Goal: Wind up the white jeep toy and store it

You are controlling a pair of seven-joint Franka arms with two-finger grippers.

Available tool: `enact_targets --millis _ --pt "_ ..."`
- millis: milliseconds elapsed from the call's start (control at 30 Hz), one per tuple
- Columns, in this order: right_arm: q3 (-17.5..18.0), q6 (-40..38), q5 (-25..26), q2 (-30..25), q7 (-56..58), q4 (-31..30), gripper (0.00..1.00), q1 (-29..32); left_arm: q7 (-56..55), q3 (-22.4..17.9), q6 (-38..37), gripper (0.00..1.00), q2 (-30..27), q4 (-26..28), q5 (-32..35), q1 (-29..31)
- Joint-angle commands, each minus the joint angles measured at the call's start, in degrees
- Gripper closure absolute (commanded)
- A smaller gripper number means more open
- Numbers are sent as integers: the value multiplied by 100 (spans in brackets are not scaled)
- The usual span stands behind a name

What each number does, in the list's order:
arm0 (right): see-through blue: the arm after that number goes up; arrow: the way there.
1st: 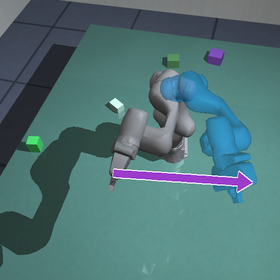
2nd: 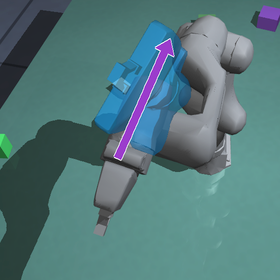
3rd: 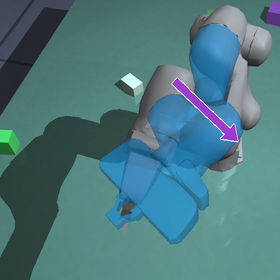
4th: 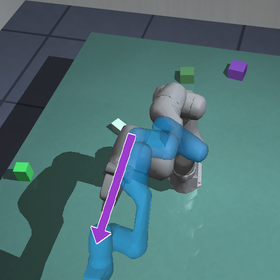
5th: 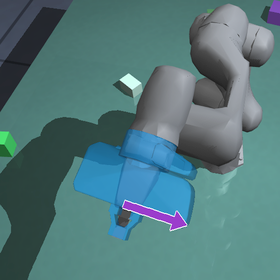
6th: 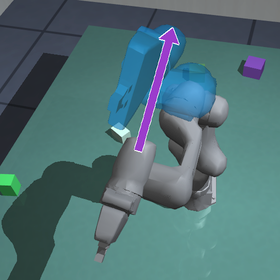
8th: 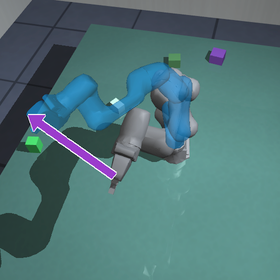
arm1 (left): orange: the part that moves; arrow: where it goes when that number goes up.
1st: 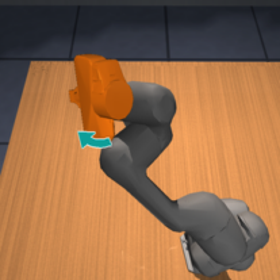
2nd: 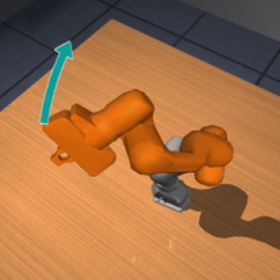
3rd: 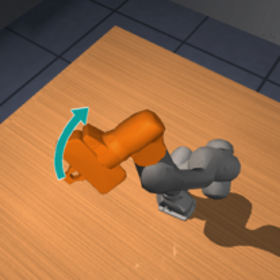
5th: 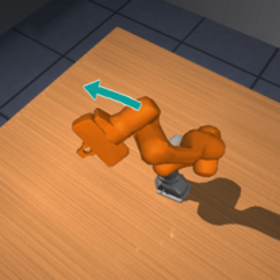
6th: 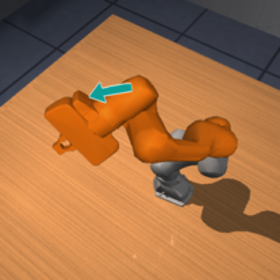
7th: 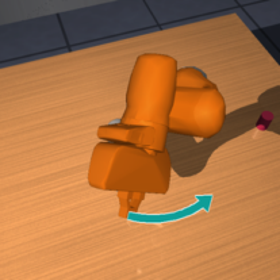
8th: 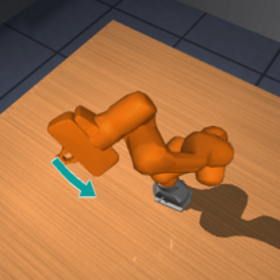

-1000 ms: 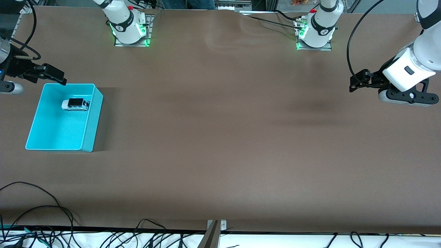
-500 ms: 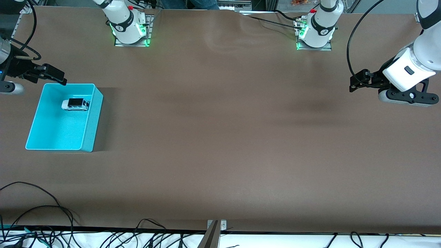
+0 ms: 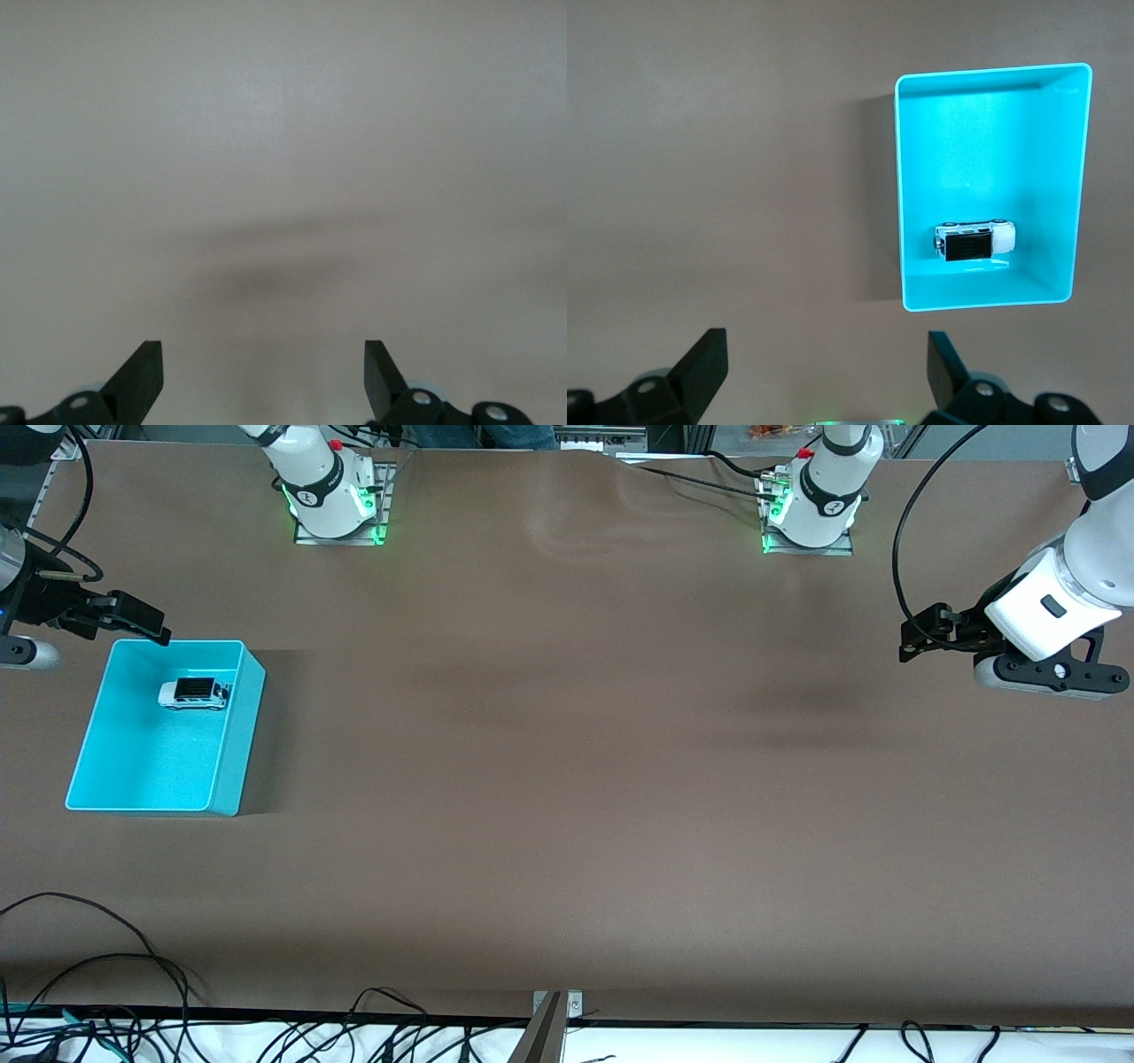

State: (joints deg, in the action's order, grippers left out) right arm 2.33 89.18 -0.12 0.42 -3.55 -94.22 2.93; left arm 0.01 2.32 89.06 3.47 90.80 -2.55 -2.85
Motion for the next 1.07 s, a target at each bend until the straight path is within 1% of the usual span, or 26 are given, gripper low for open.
enact_targets --millis 0,1033 --pt "13 65 -94 -69 127 -97 0 41 -44 5 -82 0 -4 -71 132 13" --pt "4 -14 -85 -78 127 -97 0 50 -44 5 -73 0 -4 -80 132 4"
